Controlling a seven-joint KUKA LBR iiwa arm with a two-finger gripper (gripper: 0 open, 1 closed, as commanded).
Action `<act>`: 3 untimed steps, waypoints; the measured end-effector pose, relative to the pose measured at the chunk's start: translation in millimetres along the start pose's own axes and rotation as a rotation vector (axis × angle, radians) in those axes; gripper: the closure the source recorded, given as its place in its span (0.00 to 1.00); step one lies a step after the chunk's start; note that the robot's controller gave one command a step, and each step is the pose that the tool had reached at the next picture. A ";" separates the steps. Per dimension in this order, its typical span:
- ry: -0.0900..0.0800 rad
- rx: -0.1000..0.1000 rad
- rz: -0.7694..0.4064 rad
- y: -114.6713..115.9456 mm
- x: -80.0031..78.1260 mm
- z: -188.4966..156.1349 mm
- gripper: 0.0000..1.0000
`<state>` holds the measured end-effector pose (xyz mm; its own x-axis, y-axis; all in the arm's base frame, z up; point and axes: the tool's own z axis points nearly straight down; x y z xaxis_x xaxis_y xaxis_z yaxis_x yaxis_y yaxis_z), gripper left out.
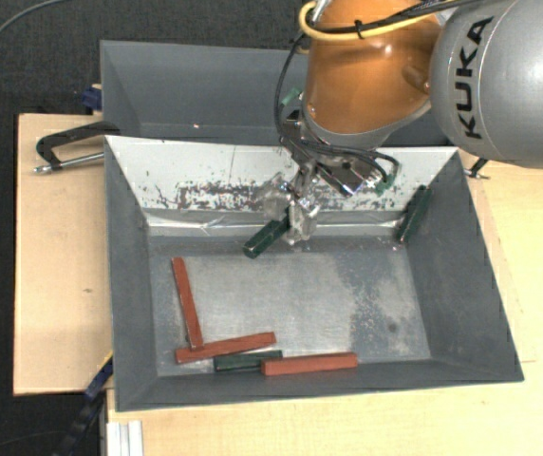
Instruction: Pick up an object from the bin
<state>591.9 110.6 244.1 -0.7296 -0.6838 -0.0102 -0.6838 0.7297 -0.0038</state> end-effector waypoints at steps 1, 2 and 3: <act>0.002 -0.002 0.004 -0.5 0.8 0.9 0.00; 0.016 -0.008 0.015 -16.7 62.8 119.1 0.00; 0.003 -0.004 -0.312 -11.1 1.8 173.1 0.00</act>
Offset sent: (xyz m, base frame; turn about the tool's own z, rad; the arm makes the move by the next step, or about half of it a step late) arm 0.0000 0.0000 0.0000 0.0000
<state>599.9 102.0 71.1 -0.4844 -0.8748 -0.0063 -0.8748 0.4844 -0.0025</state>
